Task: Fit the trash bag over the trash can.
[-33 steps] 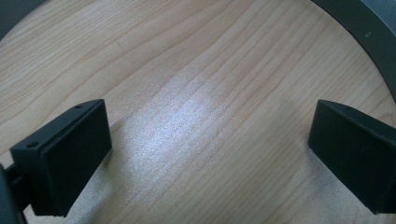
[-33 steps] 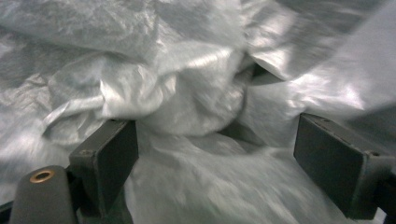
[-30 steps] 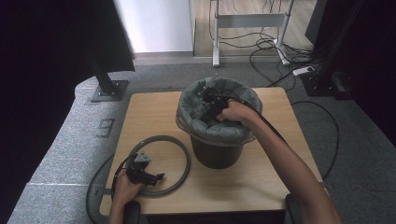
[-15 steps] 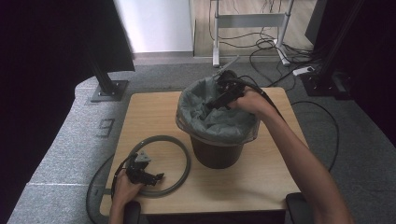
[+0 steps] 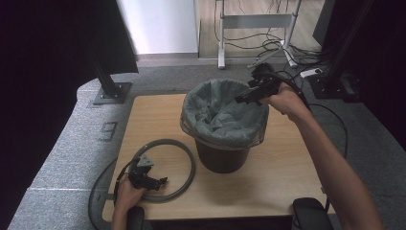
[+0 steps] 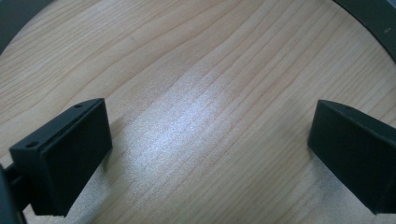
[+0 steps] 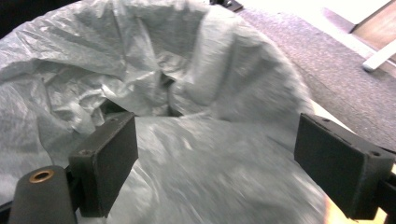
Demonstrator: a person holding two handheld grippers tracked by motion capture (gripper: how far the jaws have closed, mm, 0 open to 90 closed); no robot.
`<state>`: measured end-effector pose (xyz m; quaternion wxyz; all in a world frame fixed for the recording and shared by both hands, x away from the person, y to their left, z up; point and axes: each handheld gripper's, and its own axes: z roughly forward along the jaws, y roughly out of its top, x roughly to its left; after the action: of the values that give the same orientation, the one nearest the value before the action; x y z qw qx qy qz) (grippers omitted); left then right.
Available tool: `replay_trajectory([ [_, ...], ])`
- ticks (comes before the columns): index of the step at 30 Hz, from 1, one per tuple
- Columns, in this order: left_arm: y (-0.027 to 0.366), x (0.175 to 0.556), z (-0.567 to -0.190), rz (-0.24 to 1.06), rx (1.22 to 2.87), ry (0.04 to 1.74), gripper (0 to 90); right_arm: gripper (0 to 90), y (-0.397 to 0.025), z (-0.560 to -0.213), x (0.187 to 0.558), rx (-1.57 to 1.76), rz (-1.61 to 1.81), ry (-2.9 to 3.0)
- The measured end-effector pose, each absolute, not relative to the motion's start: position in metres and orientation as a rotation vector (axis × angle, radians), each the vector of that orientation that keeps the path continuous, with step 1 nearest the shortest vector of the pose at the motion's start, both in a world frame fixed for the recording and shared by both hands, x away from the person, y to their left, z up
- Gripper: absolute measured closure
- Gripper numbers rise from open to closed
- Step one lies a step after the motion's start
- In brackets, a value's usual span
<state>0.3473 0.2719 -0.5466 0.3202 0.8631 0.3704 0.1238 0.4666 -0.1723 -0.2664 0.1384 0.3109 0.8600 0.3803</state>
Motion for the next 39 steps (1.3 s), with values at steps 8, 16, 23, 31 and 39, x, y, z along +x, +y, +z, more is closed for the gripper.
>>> replay_trajectory([
  [8, 0.272, 0.347, -0.547, 0.333, 2.269, 0.971, 0.0, 13.3, -0.210, -0.267, 0.455, 0.935, 1.141, 2.430],
  [16, 0.272, 0.347, -0.547, 0.333, 2.269, 0.971, 0.0, 13.3, -0.244, -0.273, 0.438, 0.966, 1.226, 2.375],
  [23, 0.272, 0.347, -0.547, 0.335, 2.268, 0.974, 0.0, 13.3, -0.265, -0.294, 0.422, 0.972, 1.230, 2.367],
  [31, 0.272, 0.347, -0.547, 0.336, 2.266, 0.977, 0.0, 13.3, -0.280, -0.329, 0.411, 1.012, 1.219, 2.375],
  [39, 0.272, 0.347, -0.547, 0.341, 2.259, 0.994, 0.0, 13.3, -0.290, -0.377, 0.405, 1.064, 1.218, 2.378],
])
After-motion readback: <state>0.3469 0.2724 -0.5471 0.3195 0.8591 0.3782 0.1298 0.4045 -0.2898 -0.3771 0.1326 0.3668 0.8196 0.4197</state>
